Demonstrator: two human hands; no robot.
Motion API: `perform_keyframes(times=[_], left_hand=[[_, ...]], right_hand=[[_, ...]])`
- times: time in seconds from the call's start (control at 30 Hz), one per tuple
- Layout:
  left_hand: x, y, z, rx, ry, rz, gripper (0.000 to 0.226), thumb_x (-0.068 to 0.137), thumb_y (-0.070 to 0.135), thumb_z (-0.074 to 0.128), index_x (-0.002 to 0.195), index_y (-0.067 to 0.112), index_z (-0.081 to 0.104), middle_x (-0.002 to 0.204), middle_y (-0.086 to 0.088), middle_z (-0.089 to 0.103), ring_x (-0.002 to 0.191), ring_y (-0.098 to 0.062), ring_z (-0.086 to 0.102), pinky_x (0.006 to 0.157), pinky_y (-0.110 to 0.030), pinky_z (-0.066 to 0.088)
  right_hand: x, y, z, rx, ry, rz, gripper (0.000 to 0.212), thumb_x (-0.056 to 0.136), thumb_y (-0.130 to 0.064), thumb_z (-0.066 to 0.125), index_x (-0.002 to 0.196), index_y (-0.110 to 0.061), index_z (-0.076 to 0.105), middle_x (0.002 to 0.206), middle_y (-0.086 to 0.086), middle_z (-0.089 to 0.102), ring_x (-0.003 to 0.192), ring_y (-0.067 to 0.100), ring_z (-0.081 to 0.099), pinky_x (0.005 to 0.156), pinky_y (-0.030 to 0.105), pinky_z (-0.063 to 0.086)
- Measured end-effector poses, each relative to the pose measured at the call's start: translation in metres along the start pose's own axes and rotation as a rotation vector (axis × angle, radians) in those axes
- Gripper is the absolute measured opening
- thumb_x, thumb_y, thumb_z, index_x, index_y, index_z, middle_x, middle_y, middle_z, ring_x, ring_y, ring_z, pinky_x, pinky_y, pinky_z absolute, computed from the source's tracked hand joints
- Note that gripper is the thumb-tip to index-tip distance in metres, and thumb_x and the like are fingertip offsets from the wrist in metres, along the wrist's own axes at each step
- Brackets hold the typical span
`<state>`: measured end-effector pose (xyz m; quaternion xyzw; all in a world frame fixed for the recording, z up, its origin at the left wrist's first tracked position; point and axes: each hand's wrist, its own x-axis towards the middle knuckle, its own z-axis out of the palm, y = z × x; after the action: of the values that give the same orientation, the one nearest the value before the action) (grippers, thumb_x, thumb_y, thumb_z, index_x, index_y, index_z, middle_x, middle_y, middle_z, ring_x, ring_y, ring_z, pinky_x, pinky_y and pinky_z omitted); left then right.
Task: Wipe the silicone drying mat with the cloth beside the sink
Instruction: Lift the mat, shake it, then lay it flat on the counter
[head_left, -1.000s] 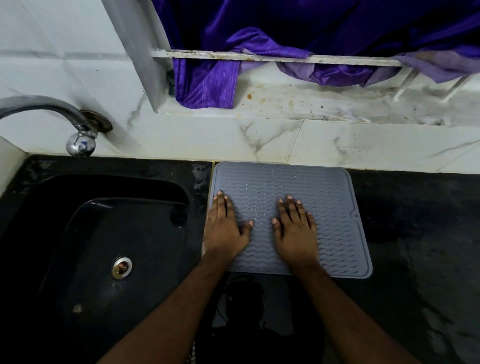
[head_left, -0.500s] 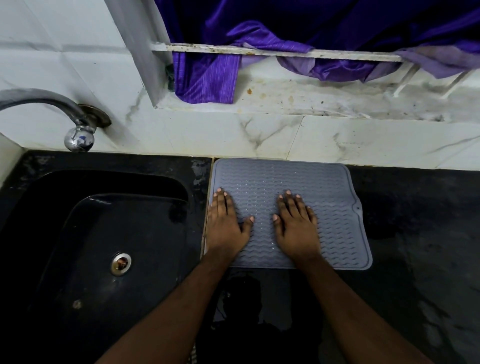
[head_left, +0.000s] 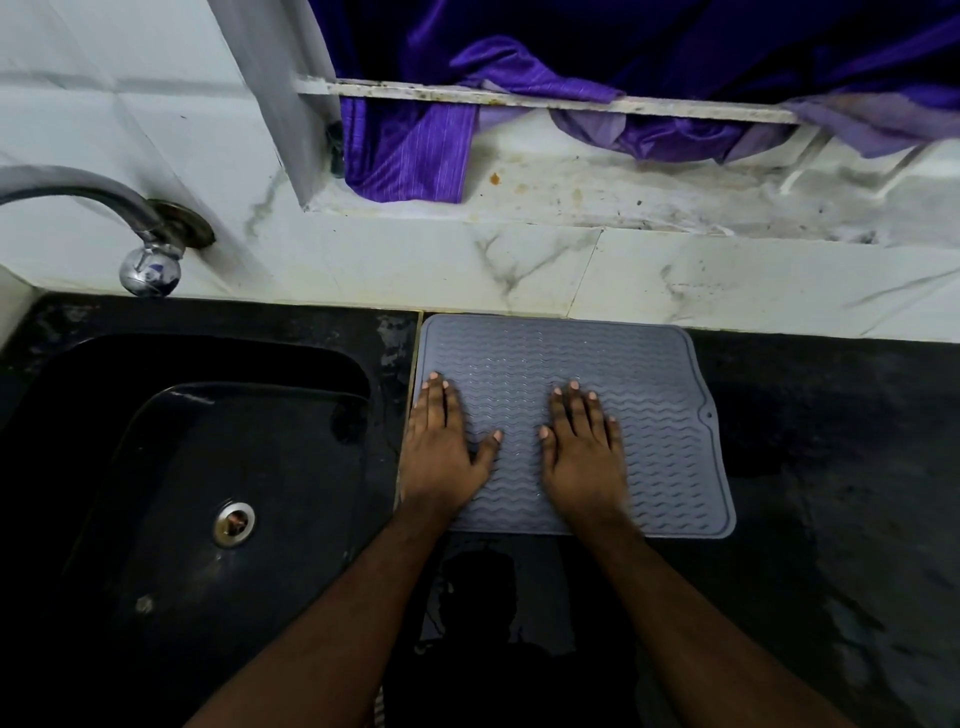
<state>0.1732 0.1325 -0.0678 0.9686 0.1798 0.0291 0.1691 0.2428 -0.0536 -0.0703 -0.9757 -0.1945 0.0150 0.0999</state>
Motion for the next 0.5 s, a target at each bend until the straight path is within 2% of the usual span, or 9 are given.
perform_keyframes(times=[0.17, 0.4, 0.5], left_hand=[[-0.0004, -0.0027, 0.0007, 0.007, 0.004, 0.014, 0.097, 0.095, 0.071, 0.03, 0.16, 0.002, 0.01, 0.168, -0.017, 0.005, 0.156, -0.029, 0.006, 0.127, -0.039, 0.007], [-0.0019, -0.0016, -0.0004, 0.0, 0.025, -0.014, 0.096, 0.094, 0.072, 0.032, 0.16, 0.004, 0.014, 0.169, -0.014, 0.008, 0.156, -0.026, 0.007, 0.127, -0.038, 0.009], [-0.0035, -0.0004, -0.0011, 0.006, 0.025, -0.046, 0.097, 0.094, 0.074, 0.03, 0.16, 0.006, 0.013, 0.169, -0.012, 0.009, 0.156, -0.024, 0.007, 0.127, -0.035, 0.007]], right_hand=[[-0.0064, -0.001, 0.0011, -0.005, 0.0, 0.009, 0.062, 0.104, -0.049, 0.018, 0.16, -0.023, 0.014, 0.168, 0.002, 0.007, 0.155, 0.022, 0.003, 0.124, 0.046, 0.006], [-0.0091, -0.0061, 0.003, -0.045, -0.021, 0.019, 0.066, 0.103, -0.053, 0.016, 0.161, -0.02, 0.011, 0.168, 0.006, 0.005, 0.155, 0.028, 0.003, 0.123, 0.051, 0.006], [-0.0088, -0.0088, 0.0031, -0.052, -0.024, 0.019, 0.066, 0.103, -0.052, 0.018, 0.16, -0.019, 0.017, 0.167, 0.008, 0.01, 0.154, 0.032, 0.008, 0.122, 0.055, 0.008]])
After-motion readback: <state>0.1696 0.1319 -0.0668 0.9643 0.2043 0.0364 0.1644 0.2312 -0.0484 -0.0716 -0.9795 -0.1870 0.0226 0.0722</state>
